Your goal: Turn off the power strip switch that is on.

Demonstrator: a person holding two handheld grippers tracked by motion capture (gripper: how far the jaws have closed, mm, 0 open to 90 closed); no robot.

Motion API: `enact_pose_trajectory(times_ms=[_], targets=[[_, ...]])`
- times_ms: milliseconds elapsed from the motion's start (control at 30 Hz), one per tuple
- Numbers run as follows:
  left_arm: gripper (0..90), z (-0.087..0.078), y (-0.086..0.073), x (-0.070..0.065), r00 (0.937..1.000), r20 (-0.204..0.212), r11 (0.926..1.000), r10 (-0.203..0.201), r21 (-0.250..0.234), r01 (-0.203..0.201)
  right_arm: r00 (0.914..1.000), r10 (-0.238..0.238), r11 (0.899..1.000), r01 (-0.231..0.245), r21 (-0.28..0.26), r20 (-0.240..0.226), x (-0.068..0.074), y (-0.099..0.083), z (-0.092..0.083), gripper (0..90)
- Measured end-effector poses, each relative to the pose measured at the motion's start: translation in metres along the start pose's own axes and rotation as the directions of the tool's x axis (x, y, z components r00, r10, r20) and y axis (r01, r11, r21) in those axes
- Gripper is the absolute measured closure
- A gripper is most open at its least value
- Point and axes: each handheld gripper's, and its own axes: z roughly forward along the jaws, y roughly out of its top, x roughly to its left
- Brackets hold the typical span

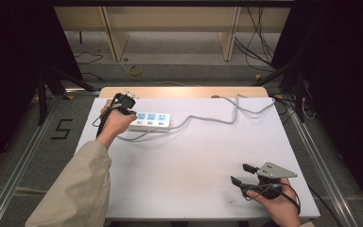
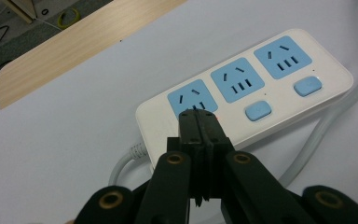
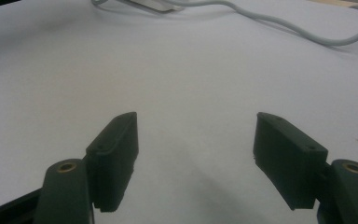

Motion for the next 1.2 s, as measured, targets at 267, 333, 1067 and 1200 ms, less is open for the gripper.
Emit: enact_pose_trajectory(times_ms=[267,333,1067,1200], targets=[[89.6,0.003,0.006,-0.003,1.0,0.002,1.0,0.003,-0.003,-0.003,1.0,-0.002,1.0,0.002,-0.002,0.0,0.0,0.0,0.0,31.9],[89.6,0.002,0.008,-0.003,1.0,-0.001,1.0,0.007,-0.003,-0.007,1.0,-0.002,1.0,0.002,-0.001,-0.001,0.0,0.0,0.0,31.9],[89.6,0.011,0.021,-0.004,0.9996,-0.008,0.9995,0.025,0.017,-0.025,1.0,-0.004,1.0,0.004,0.002,-0.004,0.0,0.0,0.001,32.0],[89.6,0.017,0.021,-0.004,0.9996,-0.006,0.999,0.027,0.036,-0.027,1.0,-0.002,1.0,0.002,0.001,-0.004,0.0,0.0,0.001,32.0]])
